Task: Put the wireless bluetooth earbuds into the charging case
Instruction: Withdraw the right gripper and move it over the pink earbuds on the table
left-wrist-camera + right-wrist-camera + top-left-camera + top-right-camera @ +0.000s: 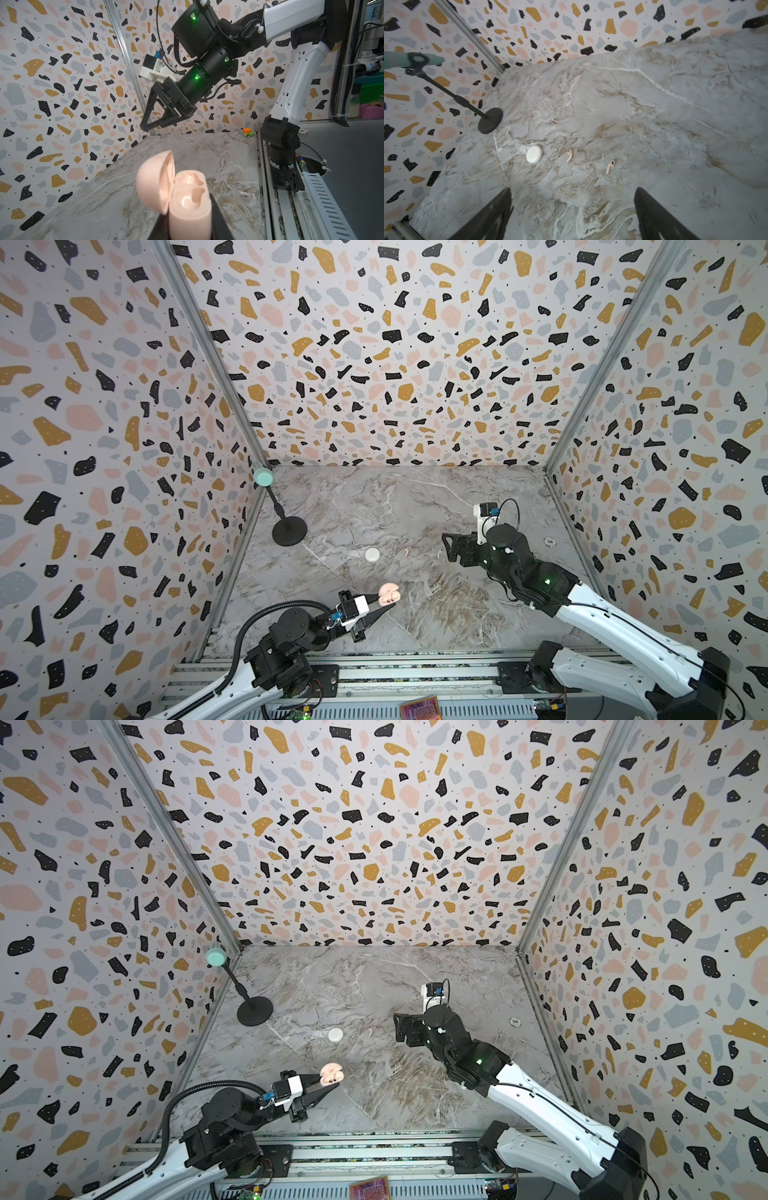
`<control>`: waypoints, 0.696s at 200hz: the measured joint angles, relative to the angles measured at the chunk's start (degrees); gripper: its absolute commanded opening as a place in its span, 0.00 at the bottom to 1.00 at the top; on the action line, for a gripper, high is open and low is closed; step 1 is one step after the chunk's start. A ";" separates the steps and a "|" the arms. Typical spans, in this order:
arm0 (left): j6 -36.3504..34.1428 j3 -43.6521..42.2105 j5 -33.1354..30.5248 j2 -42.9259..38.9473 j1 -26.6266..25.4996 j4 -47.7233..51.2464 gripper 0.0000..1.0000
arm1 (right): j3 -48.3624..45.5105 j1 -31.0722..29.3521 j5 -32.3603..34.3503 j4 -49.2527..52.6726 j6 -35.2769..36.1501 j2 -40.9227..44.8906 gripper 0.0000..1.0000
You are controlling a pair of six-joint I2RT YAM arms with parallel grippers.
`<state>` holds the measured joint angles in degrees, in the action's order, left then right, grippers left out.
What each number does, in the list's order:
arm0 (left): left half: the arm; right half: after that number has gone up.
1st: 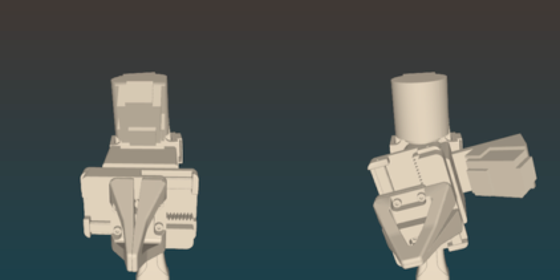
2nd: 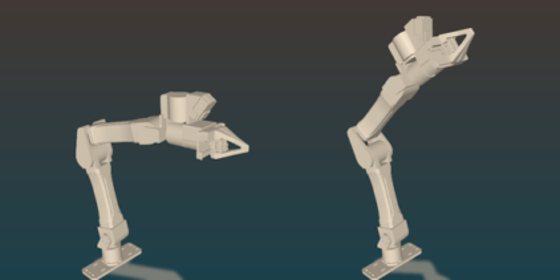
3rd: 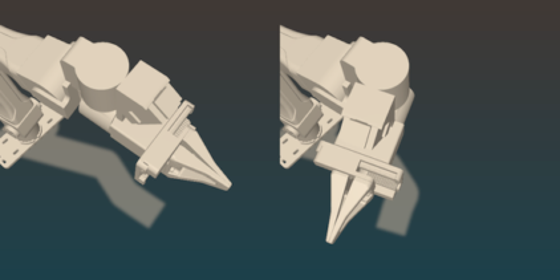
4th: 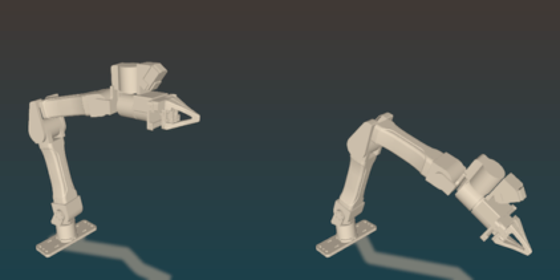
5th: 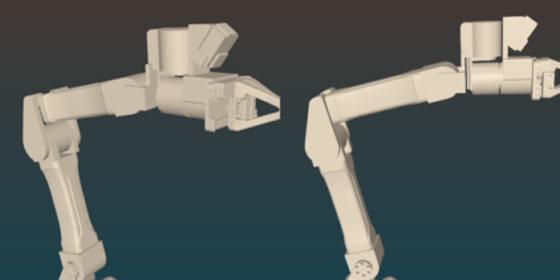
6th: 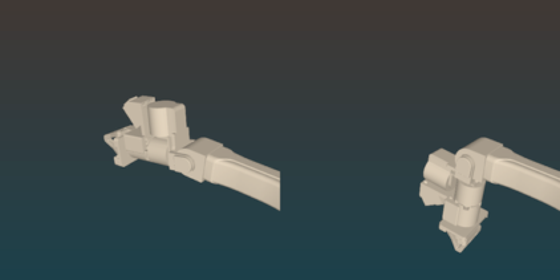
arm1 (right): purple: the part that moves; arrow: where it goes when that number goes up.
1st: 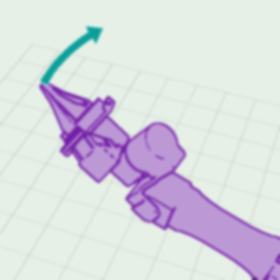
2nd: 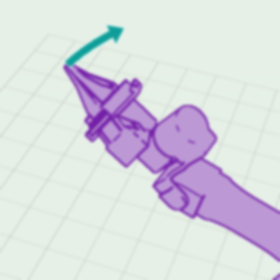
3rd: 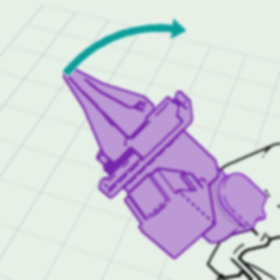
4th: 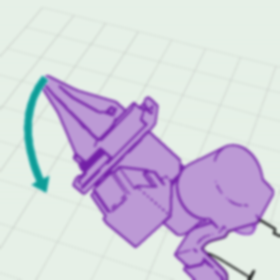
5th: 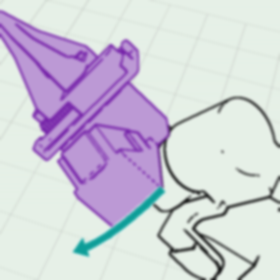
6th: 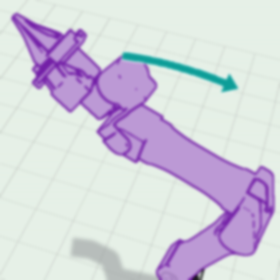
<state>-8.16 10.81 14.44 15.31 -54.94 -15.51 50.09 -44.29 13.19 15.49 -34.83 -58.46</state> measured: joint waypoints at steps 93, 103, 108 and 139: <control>0.00 -2.10 -0.66 -4.15 0.00 0.46 0.00 | 3.13 8.20 -10.84 -0.39 -0.11 -20.57 0.47; 0.00 -2.21 -0.68 -4.17 0.00 0.46 0.00 | 3.93 8.81 -11.85 -0.68 0.00 -22.73 0.44; 0.00 -2.29 -0.68 -4.22 0.00 0.46 0.00 | 4.42 9.22 -12.35 -0.87 0.22 -23.93 0.44; 0.00 -3.08 -0.92 -4.79 0.00 0.48 0.00 | 7.21 11.32 -14.36 -1.57 0.50 -30.16 0.36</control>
<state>-8.16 7.73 13.52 10.52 -54.94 -15.03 57.30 -32.97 -1.17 13.91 -34.33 -88.62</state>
